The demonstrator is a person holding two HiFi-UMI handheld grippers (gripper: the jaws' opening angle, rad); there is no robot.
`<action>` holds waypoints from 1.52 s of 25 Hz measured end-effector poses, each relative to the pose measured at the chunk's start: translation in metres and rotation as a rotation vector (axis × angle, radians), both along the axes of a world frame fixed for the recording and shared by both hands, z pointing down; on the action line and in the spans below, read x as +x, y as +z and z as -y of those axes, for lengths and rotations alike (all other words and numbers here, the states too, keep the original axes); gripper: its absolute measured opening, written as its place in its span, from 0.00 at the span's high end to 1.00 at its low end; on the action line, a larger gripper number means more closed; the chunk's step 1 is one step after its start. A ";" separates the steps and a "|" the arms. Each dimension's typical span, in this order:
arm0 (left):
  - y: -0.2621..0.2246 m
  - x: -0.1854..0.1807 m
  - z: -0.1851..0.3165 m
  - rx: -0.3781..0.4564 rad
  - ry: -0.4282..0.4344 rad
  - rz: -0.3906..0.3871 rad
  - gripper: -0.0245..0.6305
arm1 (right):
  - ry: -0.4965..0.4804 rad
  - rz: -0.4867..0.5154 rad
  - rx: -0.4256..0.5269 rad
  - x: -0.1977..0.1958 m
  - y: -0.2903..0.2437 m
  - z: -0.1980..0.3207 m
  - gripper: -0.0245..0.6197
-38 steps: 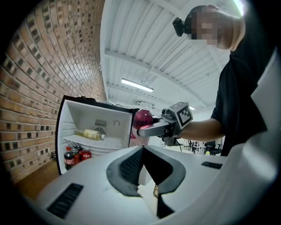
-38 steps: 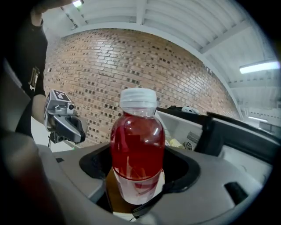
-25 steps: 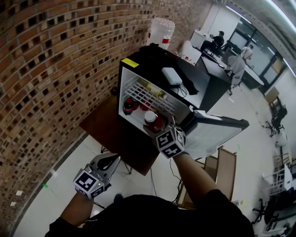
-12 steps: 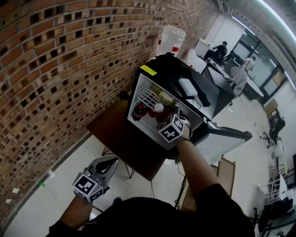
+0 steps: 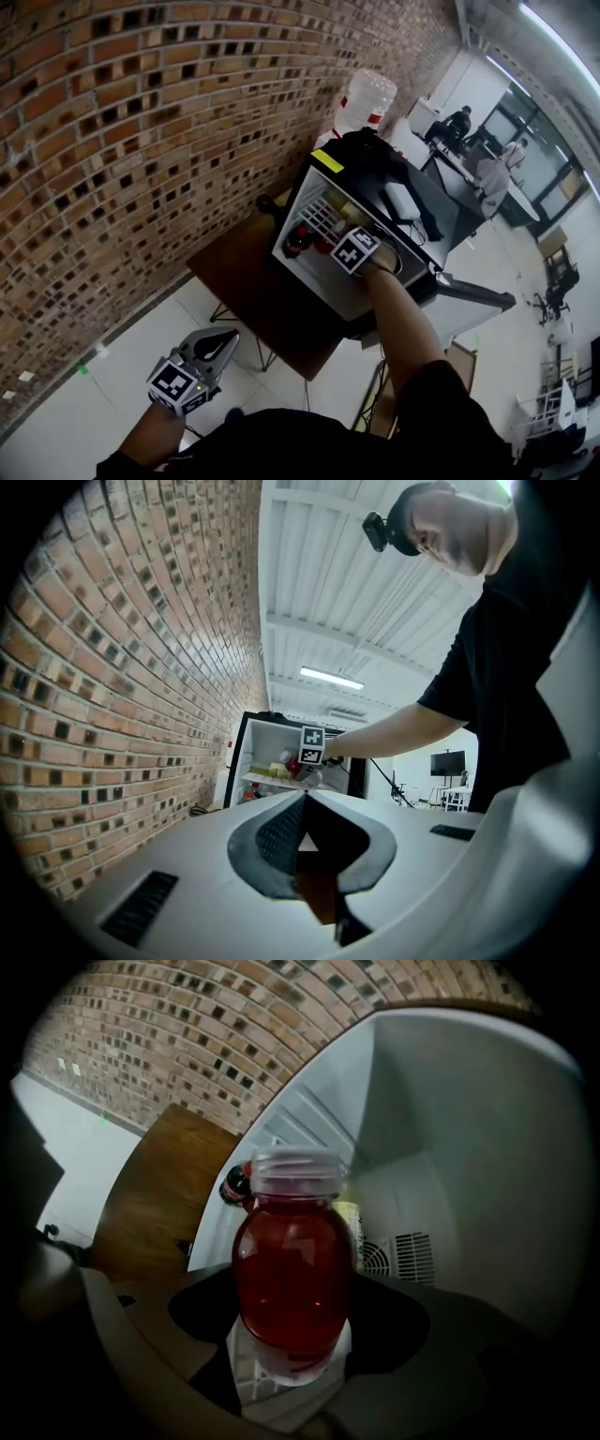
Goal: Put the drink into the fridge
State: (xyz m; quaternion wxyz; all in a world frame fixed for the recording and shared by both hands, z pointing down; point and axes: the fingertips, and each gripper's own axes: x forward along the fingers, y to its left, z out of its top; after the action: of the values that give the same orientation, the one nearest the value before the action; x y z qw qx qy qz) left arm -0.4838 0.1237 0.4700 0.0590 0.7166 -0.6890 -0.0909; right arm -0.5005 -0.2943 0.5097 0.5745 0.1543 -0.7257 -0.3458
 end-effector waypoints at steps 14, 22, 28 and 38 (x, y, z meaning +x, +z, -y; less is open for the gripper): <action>0.005 -0.010 -0.014 -0.023 -0.019 0.010 0.97 | 0.031 -0.046 0.110 -0.006 0.016 0.027 0.40; 0.005 -0.006 -0.014 -0.028 -0.009 0.008 0.97 | 0.014 -0.025 0.160 0.002 0.019 0.029 0.45; 0.004 -0.001 -0.015 -0.031 -0.003 0.010 0.97 | 0.004 -0.011 0.177 0.003 0.013 0.026 0.42; 0.001 0.008 -0.012 -0.037 0.013 0.025 0.97 | -0.037 0.104 0.165 0.009 -0.010 -0.009 0.42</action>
State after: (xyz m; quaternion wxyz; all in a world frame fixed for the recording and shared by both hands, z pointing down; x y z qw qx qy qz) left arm -0.4756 0.1354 0.4706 0.0645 0.7209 -0.6866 -0.0689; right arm -0.4918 -0.2857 0.4998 0.5150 0.2051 -0.7262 -0.4066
